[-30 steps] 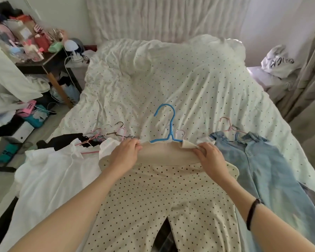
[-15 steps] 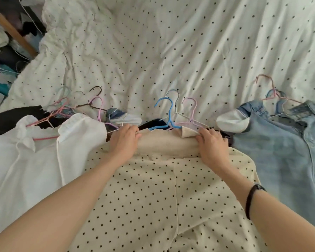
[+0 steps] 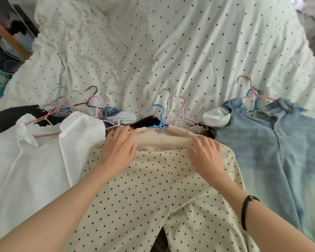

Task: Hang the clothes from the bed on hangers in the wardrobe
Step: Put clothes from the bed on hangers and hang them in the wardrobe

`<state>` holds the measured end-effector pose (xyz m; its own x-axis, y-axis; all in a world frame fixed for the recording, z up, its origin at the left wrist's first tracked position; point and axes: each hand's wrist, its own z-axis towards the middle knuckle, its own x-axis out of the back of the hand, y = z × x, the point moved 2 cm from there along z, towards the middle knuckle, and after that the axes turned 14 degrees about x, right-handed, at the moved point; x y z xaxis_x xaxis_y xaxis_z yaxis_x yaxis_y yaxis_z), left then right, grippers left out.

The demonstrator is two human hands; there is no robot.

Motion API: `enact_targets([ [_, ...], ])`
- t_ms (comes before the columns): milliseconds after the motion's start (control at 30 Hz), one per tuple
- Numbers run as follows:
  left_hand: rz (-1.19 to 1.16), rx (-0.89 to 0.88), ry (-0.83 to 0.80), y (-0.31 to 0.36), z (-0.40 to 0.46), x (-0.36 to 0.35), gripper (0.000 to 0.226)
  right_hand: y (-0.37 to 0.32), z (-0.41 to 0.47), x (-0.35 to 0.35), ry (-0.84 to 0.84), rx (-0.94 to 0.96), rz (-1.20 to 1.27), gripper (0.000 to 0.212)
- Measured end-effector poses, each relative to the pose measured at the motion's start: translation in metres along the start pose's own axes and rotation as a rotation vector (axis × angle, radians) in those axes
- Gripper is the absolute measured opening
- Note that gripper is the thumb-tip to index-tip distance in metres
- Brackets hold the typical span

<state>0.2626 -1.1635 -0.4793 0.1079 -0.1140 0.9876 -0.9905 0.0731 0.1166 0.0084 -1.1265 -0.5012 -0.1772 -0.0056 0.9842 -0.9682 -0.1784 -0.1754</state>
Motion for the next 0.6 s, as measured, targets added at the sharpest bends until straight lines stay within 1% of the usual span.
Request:
enact_targets([
  [100,0.010,-0.026,-0.020,0.008,-0.035,0.025,0.048,-0.013,-0.028,0.030,-0.019,0.011,0.005,0.040],
  [167,-0.005,-0.054,-0.034,0.017,-0.066,0.042,0.050,-0.026,-0.053,0.054,0.010,-0.027,0.041,0.042],
  [267,-0.028,-0.076,-0.036,0.030,-0.113,0.067,0.050,-0.047,-0.102,0.091,0.078,-0.090,0.103,0.050],
  [400,-0.059,-0.132,-0.057,0.049,-0.175,0.092,0.047,-0.075,-0.176,0.129,0.087,-0.162,0.110,0.054],
  [500,-0.086,-0.220,-0.080,0.070,-0.223,0.109,0.051,-0.093,-0.232,0.159,0.109,-0.216,0.091,0.057],
  [600,-0.124,-0.374,-0.108,0.097,-0.270,0.131,0.062,-0.109,-0.289,0.187,0.183,-0.328,0.053,0.055],
])
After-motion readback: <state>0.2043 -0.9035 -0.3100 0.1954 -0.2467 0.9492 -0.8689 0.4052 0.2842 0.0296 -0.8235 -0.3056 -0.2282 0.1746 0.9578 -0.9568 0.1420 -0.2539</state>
